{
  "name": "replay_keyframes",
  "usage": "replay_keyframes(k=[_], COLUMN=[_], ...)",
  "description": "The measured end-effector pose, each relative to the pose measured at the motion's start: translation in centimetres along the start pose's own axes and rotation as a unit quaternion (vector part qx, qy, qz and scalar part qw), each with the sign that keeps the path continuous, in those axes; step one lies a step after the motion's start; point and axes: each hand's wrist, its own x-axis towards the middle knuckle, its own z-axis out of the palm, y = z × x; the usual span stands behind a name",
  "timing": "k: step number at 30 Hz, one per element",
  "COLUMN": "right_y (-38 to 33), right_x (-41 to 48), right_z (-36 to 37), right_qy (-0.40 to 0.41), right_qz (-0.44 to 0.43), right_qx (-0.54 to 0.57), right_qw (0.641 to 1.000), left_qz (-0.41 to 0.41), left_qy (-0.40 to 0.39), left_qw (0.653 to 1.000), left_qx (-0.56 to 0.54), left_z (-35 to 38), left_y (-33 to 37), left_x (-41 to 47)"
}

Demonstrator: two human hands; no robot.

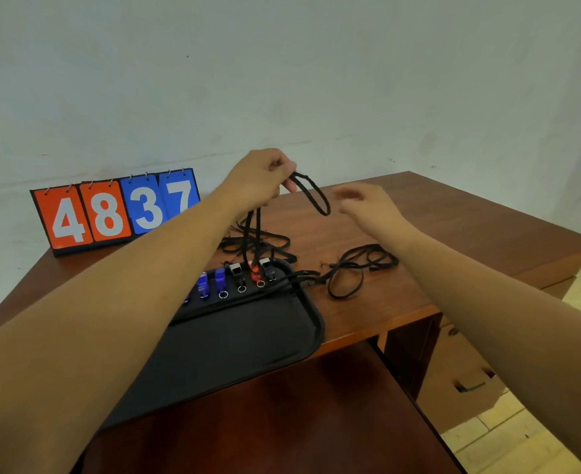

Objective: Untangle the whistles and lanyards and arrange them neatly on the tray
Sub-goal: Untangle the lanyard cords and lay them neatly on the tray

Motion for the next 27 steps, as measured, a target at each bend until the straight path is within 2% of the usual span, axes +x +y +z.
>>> replay_keyframes(k=[2,3,6,10,16,20,22,24,25,27], right_y=[-2.2,-2.8,-3.7,-3.9,-2.8,-1.9,-2.3,-3.3,-3.9,-5.6], right_x=[-0.7,-1.1,-2.2,-2.9,-3.4,-4.2,-4.5,-4.9,-5.1,-5.7], right_z=[0.6,0.9,1.9,3.0,1.6,1.0,1.3,2.3,3.2,5.1], right_qy=[-0.087,-0.129,-0.189,-0.185,-0.161,-0.16,-0.196,-0.265,-0.295,-0.336], right_qz=[0.01,0.009,-0.005,-0.004,0.0,-0.024,-0.033,-0.03,-0.037,-0.049], right_qx=[0.179,0.21,0.21,0.234,0.191,0.008,-0.074,-0.122,-0.131,-0.063], right_qw=[0.98,0.969,0.959,0.955,0.968,0.987,0.977,0.956,0.946,0.939], left_qz=[0.009,0.011,0.001,-0.013,-0.042,-0.063,-0.066,-0.064,-0.062,-0.052], left_qy=[-0.016,-0.023,-0.047,-0.067,-0.116,-0.136,-0.144,-0.157,-0.166,-0.173], left_qw=[1.0,1.0,0.999,0.998,0.99,0.988,0.986,0.984,0.984,0.983], left_qx=[0.003,0.007,0.016,0.003,0.063,0.049,0.048,0.043,0.036,0.019], left_z=[0.0,-0.1,-0.7,-2.2,-6.3,-8.7,-9.4,-9.4,-9.2,-8.8], left_y=[0.3,0.3,0.1,-0.3,-1.8,-3.4,-3.7,-3.5,-3.4,-2.9], left_x=[-0.5,-0.8,-2.0,-3.9,-7.5,-10.0,-11.0,-11.8,-12.1,-12.6])
